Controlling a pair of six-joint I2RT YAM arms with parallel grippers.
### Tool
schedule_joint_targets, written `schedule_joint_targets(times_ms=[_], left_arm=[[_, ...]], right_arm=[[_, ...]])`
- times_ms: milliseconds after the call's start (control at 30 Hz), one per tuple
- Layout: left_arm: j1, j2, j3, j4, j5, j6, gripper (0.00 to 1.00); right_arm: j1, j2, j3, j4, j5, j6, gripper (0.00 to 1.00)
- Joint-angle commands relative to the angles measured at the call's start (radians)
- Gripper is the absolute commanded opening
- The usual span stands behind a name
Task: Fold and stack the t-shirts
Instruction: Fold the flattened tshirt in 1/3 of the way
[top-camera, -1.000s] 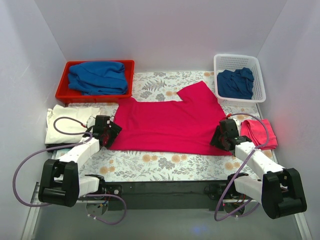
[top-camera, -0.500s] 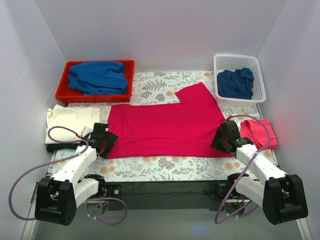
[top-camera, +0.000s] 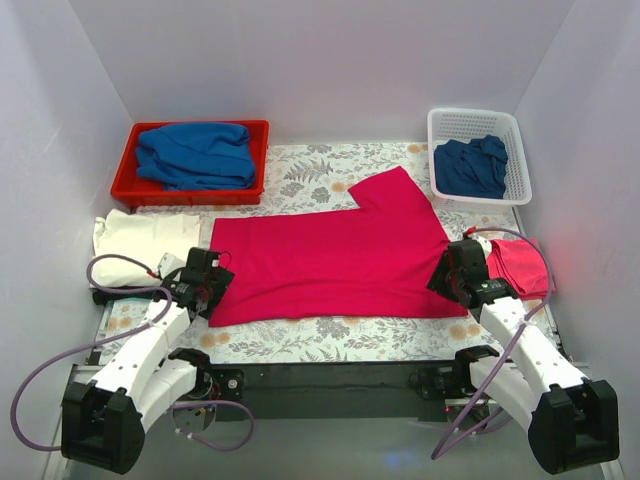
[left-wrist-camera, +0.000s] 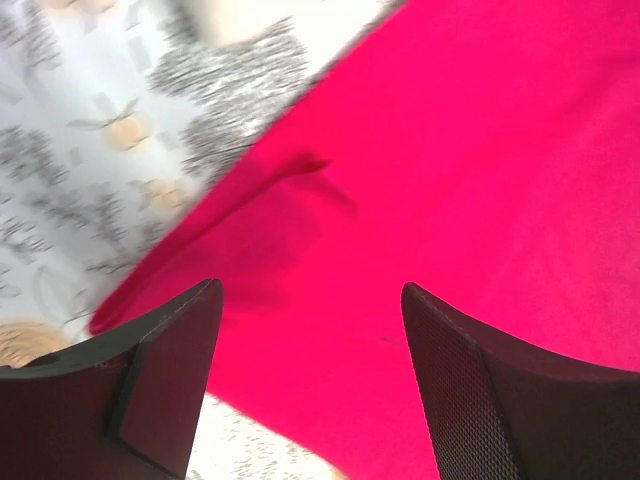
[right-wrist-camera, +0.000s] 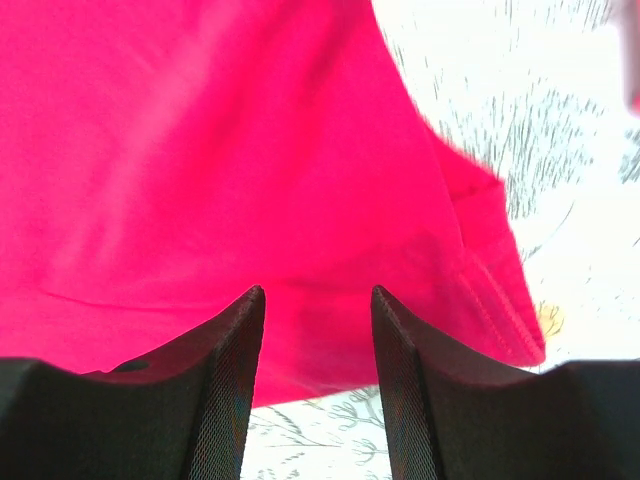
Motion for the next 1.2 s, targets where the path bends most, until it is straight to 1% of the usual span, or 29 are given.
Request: schedule_joint_targets(times_ms=[0,100,133,200,233,300,400,433,500,533,667,700,767,900,967,1167], left_arm=[[-0.008,0.038,0.075,0.106,-0.007,0.081,0.7],[-0.011,0.121,0.125,0.184,0.028,0.149,0.7],[-0.014,0.182,0.153,0.199,0.036,0.169,0.7],[-0.017,0.234,0.174,0.242,0.051,0.21,0.72],[-0.02,0.263,0.181,0.267,0.066,0.236,0.72],[-0.02,0.288,0.19,0.318,0.094,0.273,0.72],[-0.025,0.305,0.193,0.394,0.145,0.322,0.72],[-0.025,0.307,0.193,0.417,0.186,0.354,0.73],[-0.029,0.32,0.191,0.465,0.208,0.37,0.73],[-0.031,0.328,0.193,0.482,0.247,0.4,0.73],[-0.034,0.426,0.207,0.554,0.338,0.434,0.72],[-0.037,0.443,0.213,0.557,0.34,0.433,0.72],[-0.048,0.483,0.21,0.584,0.396,0.431,0.71],[-0.062,0.508,0.196,0.629,0.427,0.434,0.71],[-0.066,0.523,0.184,0.654,0.432,0.437,0.7],[-0.082,0.578,0.195,0.674,0.439,0.434,0.69]], right_arm=[[-0.003,-0.003,0.128,0.017,0.049,-0.048,0.53],[-0.003,0.06,0.21,0.069,0.068,-0.117,0.54],[-0.005,0.108,0.25,0.082,0.074,-0.138,0.54],[-0.003,0.168,0.294,0.092,0.083,-0.18,0.54],[-0.003,0.227,0.334,0.095,0.083,-0.194,0.55],[-0.005,0.304,0.366,0.101,0.086,-0.223,0.55],[-0.007,0.375,0.405,0.104,0.071,-0.24,0.56],[-0.008,0.383,0.406,0.104,0.068,-0.238,0.56],[-0.013,0.39,0.394,0.104,0.068,-0.234,0.56],[-0.013,0.39,0.387,0.106,0.072,-0.235,0.57],[-0.031,0.403,0.365,0.106,0.083,-0.241,0.57],[-0.036,0.409,0.363,0.106,0.083,-0.241,0.57],[-0.049,0.435,0.366,0.106,0.072,-0.244,0.57],[-0.065,0.435,0.357,0.095,0.059,-0.249,0.57],[-0.076,0.424,0.344,0.078,0.075,-0.254,0.57],[-0.109,0.427,0.334,0.049,0.071,-0.272,0.57]])
